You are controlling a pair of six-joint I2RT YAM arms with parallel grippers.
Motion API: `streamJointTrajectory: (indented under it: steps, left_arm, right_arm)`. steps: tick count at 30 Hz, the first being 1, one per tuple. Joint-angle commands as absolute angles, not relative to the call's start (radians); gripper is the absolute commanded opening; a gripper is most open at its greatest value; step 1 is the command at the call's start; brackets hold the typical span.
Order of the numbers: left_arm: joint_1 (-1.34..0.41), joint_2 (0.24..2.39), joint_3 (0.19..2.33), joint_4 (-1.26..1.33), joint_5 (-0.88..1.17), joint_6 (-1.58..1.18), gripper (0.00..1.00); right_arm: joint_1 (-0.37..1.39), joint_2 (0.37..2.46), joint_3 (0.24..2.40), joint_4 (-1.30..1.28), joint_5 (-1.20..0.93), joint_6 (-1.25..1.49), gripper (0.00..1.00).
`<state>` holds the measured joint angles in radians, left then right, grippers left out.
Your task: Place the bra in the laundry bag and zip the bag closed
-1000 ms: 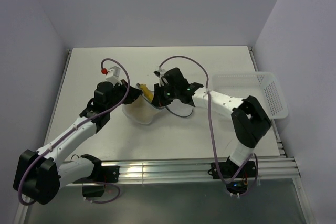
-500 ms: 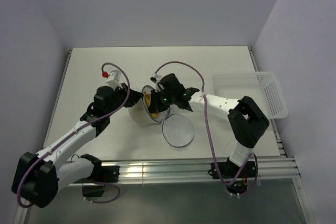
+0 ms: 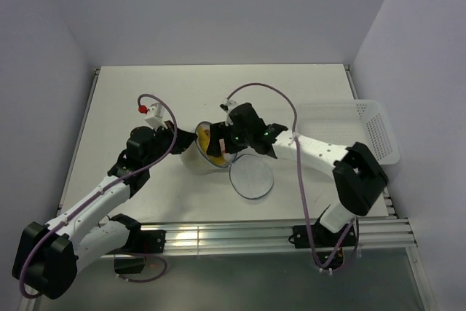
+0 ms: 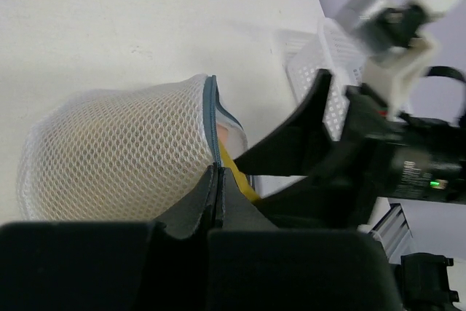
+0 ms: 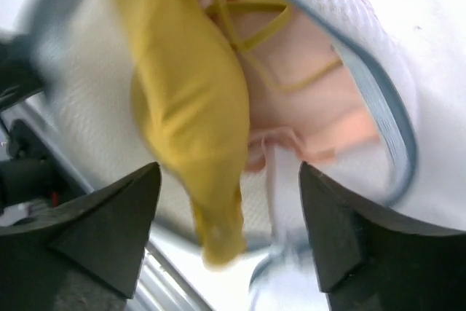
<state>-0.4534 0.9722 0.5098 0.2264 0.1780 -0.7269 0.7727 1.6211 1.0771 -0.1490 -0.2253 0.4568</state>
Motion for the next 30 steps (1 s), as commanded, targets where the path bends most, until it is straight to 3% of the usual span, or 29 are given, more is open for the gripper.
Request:
streamJointTrajectory:
  steps: [1, 9, 15, 19, 24, 30]
  left_arm:
    - [-0.459, 0.956, 0.505, 0.265, 0.175, -0.730, 0.00]
    - [-0.459, 0.904, 0.503, 0.221, 0.111, -0.753, 0.00]
    - [-0.457, 0.848, 0.497, 0.160, 0.029, -0.772, 0.00]
    - [-0.459, 0.827, 0.450, 0.172, 0.032, -0.790, 0.00]
    - [-0.459, 0.821, 0.408, 0.192, 0.052, -0.802, 0.00]
    - [-0.457, 0.815, 0.405, 0.212, 0.078, -0.805, 0.00]
  right_arm:
    - [0.759, 1.445, 1.051, -0.141, -0.172, 0.439, 0.88]
    - [0.712, 1.140, 0.807, -0.156, -0.114, 0.514, 0.91]
    - [0.661, 0.982, 0.577, -0.227, -0.003, 0.644, 0.79]
    - [0.661, 0.876, 0.494, -0.327, 0.144, 0.738, 0.78]
    - [0.660, 0.822, 0.413, -0.382, 0.137, 0.814, 0.78]
    - [0.663, 0.847, 0.324, -0.250, 0.040, 0.905, 0.77]
